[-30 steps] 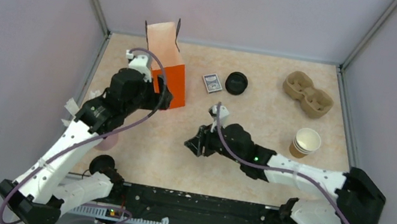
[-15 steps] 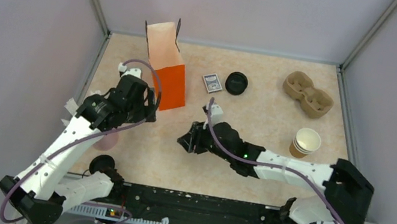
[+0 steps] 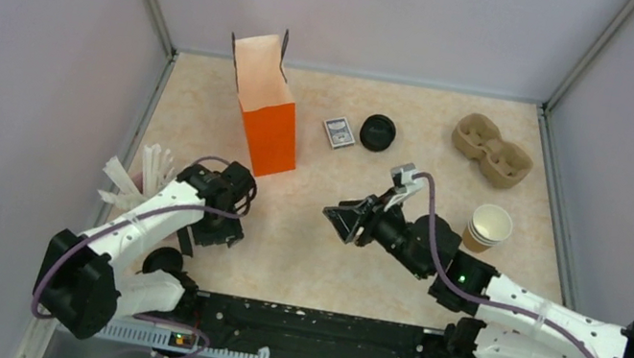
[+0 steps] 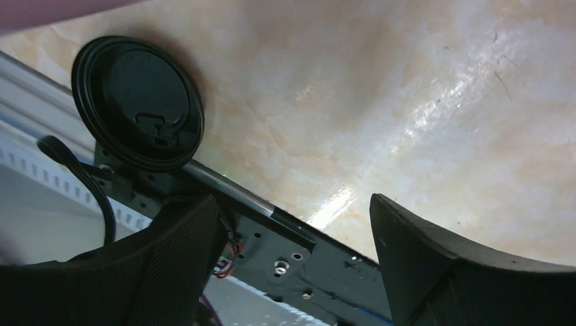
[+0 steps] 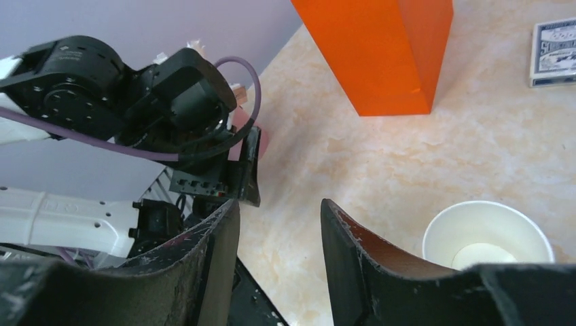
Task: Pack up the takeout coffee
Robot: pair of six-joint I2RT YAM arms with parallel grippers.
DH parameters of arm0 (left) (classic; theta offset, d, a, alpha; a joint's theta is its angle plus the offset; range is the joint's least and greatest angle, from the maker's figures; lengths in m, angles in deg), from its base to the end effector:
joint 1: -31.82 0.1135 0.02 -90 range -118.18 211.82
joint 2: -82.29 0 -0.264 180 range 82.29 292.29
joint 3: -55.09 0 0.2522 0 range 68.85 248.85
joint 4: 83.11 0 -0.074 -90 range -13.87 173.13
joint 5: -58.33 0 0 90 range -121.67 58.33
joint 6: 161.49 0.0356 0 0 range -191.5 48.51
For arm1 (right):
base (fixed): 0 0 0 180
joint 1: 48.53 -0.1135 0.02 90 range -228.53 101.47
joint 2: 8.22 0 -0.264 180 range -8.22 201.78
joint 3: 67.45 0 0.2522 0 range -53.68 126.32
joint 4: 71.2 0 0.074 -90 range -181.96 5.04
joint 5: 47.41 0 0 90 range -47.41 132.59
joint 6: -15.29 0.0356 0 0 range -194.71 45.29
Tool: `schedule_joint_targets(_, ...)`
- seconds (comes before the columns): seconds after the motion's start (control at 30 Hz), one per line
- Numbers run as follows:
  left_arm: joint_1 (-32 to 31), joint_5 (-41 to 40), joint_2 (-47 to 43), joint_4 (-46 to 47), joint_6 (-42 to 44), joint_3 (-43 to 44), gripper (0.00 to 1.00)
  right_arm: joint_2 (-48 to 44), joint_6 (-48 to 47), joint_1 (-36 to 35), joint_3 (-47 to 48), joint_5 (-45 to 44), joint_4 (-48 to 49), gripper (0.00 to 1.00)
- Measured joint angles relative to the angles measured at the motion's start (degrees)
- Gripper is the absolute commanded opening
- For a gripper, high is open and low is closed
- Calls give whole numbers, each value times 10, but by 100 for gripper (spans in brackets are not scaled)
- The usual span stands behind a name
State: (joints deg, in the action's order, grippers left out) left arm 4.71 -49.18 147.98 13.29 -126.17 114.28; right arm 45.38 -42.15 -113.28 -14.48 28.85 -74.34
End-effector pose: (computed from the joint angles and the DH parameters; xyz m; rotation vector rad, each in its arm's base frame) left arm 0.1488 -0.0642 0.2176 -0.6962 2.8392 0.3420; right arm 0.1031 0.1989 0.3161 -0.2942 1.7284 1.0860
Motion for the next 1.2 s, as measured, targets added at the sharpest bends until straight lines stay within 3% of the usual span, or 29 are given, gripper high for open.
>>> schedule_joint_targets(0.2, 0, -19, -12, 2, -138, -46, 85, -65, -33, 0, -10, -17, -43, 48)
schedule_joint_targets(0.47, 0, -117, -39, 4, -278, -69, 85, -115, -78, 0, -10, -43, -94, 50)
schedule_joint_targets(0.9, 0, -182, -21, 71, -403, -127, 85, -158, -106, 0, -10, -67, -137, 52)
schedule_joint_targets(1.2, 0, -203, -19, 87, -425, -138, 87, -161, -120, 0, -10, -89, -150, 52)
